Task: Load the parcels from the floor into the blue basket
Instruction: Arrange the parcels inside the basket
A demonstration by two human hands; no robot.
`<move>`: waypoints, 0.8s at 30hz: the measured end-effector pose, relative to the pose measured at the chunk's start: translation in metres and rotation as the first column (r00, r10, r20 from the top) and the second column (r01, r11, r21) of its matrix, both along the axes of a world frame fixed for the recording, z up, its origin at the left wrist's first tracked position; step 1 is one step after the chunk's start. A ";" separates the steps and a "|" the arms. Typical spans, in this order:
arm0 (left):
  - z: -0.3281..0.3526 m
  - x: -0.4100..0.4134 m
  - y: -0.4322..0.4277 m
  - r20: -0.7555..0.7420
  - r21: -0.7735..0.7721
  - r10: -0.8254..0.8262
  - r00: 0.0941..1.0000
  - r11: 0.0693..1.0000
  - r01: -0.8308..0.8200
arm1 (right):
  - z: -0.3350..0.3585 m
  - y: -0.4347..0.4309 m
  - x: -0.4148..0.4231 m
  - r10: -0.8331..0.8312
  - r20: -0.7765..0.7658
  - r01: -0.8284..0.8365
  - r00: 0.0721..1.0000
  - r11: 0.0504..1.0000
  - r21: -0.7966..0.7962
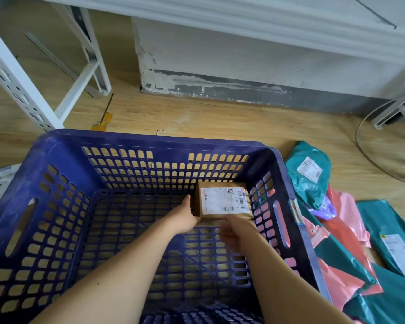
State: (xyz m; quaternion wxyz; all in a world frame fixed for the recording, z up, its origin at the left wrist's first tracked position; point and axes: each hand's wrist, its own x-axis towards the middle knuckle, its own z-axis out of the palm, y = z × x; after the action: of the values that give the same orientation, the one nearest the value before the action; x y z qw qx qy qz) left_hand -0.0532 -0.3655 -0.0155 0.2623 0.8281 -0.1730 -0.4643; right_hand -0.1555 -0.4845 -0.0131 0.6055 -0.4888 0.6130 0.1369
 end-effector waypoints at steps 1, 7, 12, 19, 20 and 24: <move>0.008 0.003 0.007 0.048 0.027 -0.056 0.997 0.998 0.055 | 0.005 -0.001 0.003 0.045 0.006 -0.045 0.999 0.998 -0.033; 0.064 0.023 0.054 0.313 0.099 -0.146 0.938 0.988 0.121 | 0.049 0.024 0.030 0.559 -0.095 -0.561 0.824 0.777 -0.285; 0.099 0.034 0.091 0.526 0.077 -0.085 0.847 0.996 0.052 | 0.090 0.068 0.066 0.791 -0.123 -0.719 0.599 0.464 -0.518; 0.155 0.064 0.151 0.715 -0.149 0.186 0.674 0.982 -0.114 | 0.144 0.128 0.106 0.853 -0.106 -0.567 0.512 0.242 -0.787; 0.158 0.069 0.162 0.725 -0.177 0.223 0.652 0.975 -0.136 | 0.152 0.137 0.111 0.858 -0.094 -0.532 0.505 0.224 -0.817; 0.148 0.093 0.209 0.680 -0.368 0.451 0.577 0.892 -0.264 | 0.176 0.186 0.133 0.907 -0.020 -0.415 0.421 0.173 -0.893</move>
State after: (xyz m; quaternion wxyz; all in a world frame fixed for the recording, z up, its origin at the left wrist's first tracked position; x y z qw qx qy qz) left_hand 0.0399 -0.1562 0.1327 0.3480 0.9262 -0.1451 0.0055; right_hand -0.0226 -0.2981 0.1629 0.3196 -0.9411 0.1064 -0.0306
